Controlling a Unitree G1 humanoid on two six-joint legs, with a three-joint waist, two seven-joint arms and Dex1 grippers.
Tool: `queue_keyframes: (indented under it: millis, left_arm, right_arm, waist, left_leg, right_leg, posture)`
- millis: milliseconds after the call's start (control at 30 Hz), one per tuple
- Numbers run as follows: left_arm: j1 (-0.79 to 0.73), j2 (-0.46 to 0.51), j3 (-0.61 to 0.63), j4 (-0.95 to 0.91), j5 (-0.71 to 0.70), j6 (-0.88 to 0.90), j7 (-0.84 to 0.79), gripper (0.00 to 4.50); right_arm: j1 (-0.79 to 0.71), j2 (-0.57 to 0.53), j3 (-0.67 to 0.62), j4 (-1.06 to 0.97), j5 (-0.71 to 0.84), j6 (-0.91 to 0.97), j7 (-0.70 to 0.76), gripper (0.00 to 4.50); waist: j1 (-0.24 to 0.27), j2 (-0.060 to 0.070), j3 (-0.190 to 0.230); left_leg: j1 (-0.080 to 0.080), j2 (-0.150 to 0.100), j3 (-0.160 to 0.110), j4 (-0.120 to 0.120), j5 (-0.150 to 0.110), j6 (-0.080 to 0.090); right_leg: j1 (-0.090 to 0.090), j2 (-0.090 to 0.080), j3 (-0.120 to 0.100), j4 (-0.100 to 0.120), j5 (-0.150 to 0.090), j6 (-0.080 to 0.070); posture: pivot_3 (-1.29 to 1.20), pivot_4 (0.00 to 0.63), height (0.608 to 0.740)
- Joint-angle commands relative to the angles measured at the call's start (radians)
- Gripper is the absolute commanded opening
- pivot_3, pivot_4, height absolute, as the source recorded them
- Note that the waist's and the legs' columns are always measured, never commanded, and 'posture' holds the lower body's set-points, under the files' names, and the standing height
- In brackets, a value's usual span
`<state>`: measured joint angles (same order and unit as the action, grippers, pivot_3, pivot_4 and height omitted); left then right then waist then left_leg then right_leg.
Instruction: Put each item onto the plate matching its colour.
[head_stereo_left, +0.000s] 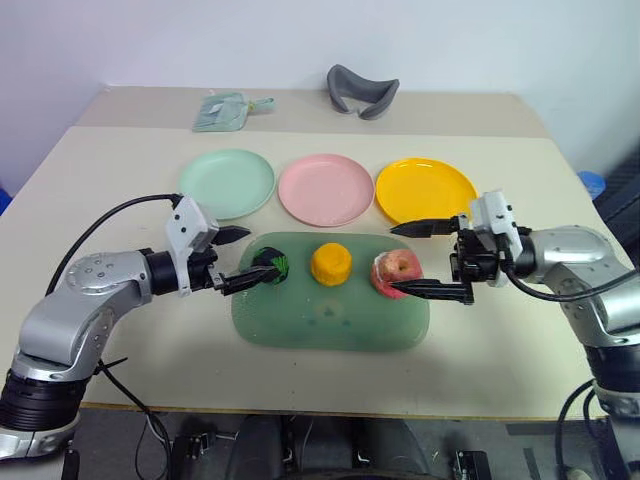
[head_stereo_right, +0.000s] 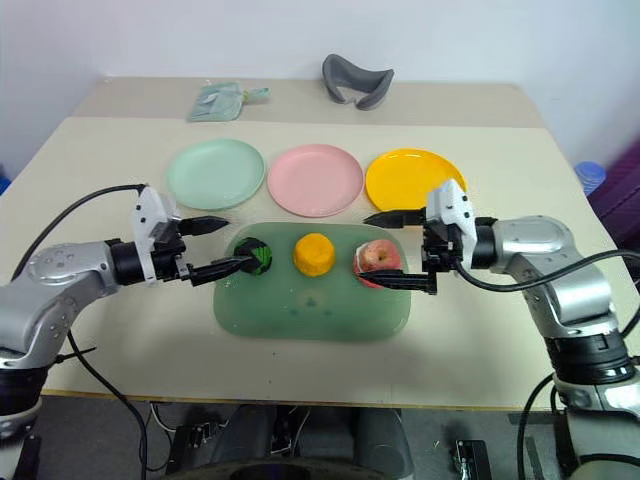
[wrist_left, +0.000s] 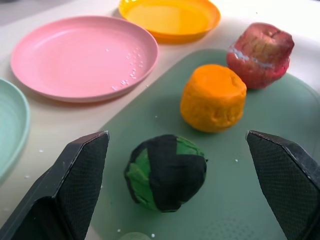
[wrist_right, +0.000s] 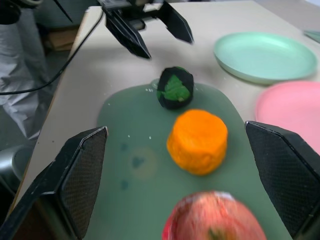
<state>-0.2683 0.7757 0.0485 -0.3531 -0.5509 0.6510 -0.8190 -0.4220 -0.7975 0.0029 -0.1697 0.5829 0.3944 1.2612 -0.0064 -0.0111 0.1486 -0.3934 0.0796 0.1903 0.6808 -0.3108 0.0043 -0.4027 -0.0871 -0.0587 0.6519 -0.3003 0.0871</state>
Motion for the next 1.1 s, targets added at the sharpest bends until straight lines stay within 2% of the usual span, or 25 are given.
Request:
queue_keyframes:
  millis: [33, 167, 333, 433, 500, 600, 767, 900, 1033, 1100]
  left_arm:
    - [-0.02, -0.005, -0.044, 0.009, 0.063, 0.01, 0.04, 4.5]
    - [-0.025, -0.03, -0.103, 0.026, 0.115, 0.001, 0.058, 4.5]
    - [-0.072, -0.123, -0.166, 0.091, 0.152, -0.006, 0.078, 4.5]
    - [-0.104, -0.166, -0.188, 0.134, 0.191, -0.009, 0.103, 3.6]
    - [-0.111, -0.179, -0.191, 0.15, 0.216, -0.013, 0.122, 2.69]
    - [-0.119, -0.195, -0.178, 0.169, 0.229, -0.026, 0.133, 2.69]
    - [-0.186, -0.237, -0.077, 0.238, 0.211, -0.009, 0.209, 2.69]
    - [-0.412, -0.331, 0.091, 0.455, 0.242, -0.07, 0.471, 2.69]
    - [-0.575, -0.363, 0.141, 0.728, 0.349, -0.185, 0.691, 2.69]
    - [-0.631, -0.378, 0.156, 0.839, 0.373, -0.248, 0.749, 2.69]
  right_arm:
    - [-0.025, 0.01, -0.005, -0.001, -0.008, -0.024, 0.014, 4.47]
    - [-0.029, 0.024, -0.007, 0.023, -0.027, -0.048, 0.017, 4.47]
    - [-0.035, 0.047, -0.014, 0.032, -0.033, -0.059, 0.005, 4.47]
    - [-0.032, 0.052, -0.014, 0.028, -0.035, -0.062, 0.001, 4.5]
    - [-0.027, 0.052, -0.02, 0.025, -0.036, -0.065, -0.003, 4.5]
    - [-0.021, 0.052, -0.026, 0.026, -0.041, -0.073, -0.008, 4.5]
    - [-0.013, 0.054, -0.033, 0.025, -0.043, -0.085, -0.02, 4.5]
    - [-0.031, 0.069, -0.026, 0.044, -0.054, -0.104, -0.035, 4.5]
    - [-0.044, 0.088, -0.018, 0.058, -0.065, -0.117, -0.043, 4.5]
    - [-0.046, 0.094, -0.015, 0.062, -0.068, -0.122, -0.044, 4.5]
  waist:
    - [-0.002, 0.0, 0.0]
    - [-0.003, 0.0, 0.0]
    - [0.0, 0.0, 0.0]
    - [-0.001, 0.0, 0.0]
    - [-0.003, 0.0, 0.0]
    - [-0.004, 0.0, 0.0]
    - [-0.002, 0.0, 0.0]
    - [0.011, -0.005, 0.003]
    - [0.013, -0.005, 0.003]
    - [0.014, -0.005, 0.003]
  left_leg:
    - [0.0, 0.0, 0.0, 0.0, 0.0, 0.0]
    - [0.0, 0.0, 0.0, 0.0, 0.0, 0.0]
    - [0.0, 0.0, 0.0, 0.001, 0.0, 0.0]
    - [0.0, 0.0, 0.0, 0.002, 0.0, 0.0]
    - [0.0, 0.0, 0.0, 0.002, 0.0, 0.0]
    - [0.0, 0.0, 0.0, 0.002, 0.0, 0.0]
    - [0.0, 0.0, 0.0, 0.002, 0.0, 0.0]
    - [0.0, 0.0, -0.001, 0.004, 0.0, 0.0]
    - [0.0, -0.001, 0.0, 0.003, 0.0, 0.0]
    - [0.0, -0.001, 0.0, 0.002, 0.0, 0.0]
  right_leg:
    - [0.0, 0.0, 0.0, 0.0, 0.0, 0.0]
    - [0.0, 0.0, 0.0, 0.001, 0.0, 0.0]
    - [0.0, 0.0, 0.0, 0.002, 0.0, 0.0]
    - [0.0, 0.0, 0.0, 0.002, 0.0, 0.0]
    - [0.0, 0.0, 0.0, 0.002, 0.0, 0.0]
    - [0.0, 0.0, 0.0, 0.002, 0.0, 0.0]
    - [0.0, 0.0, 0.0, 0.003, 0.0, 0.0]
    - [0.0, 0.0, -0.001, 0.004, 0.0, 0.001]
    - [0.0, 0.0, 0.0, 0.003, 0.001, 0.001]
    - [0.0, 0.0, -0.001, 0.002, 0.001, 0.002]
  posture:
    - [0.0, 0.15, 0.74]
    - [0.0, 0.15, 0.74]
    - [0.0, 0.15, 0.74]
    - [0.0, 0.15, 0.74]
    - [0.0, 0.15, 0.74]
    - [0.0, 0.15, 0.74]
    - [0.0, 0.15, 0.74]
    - [0.0, 0.15, 0.74]
    - [0.0, 0.15, 0.74]
    - [0.0, 0.15, 0.74]
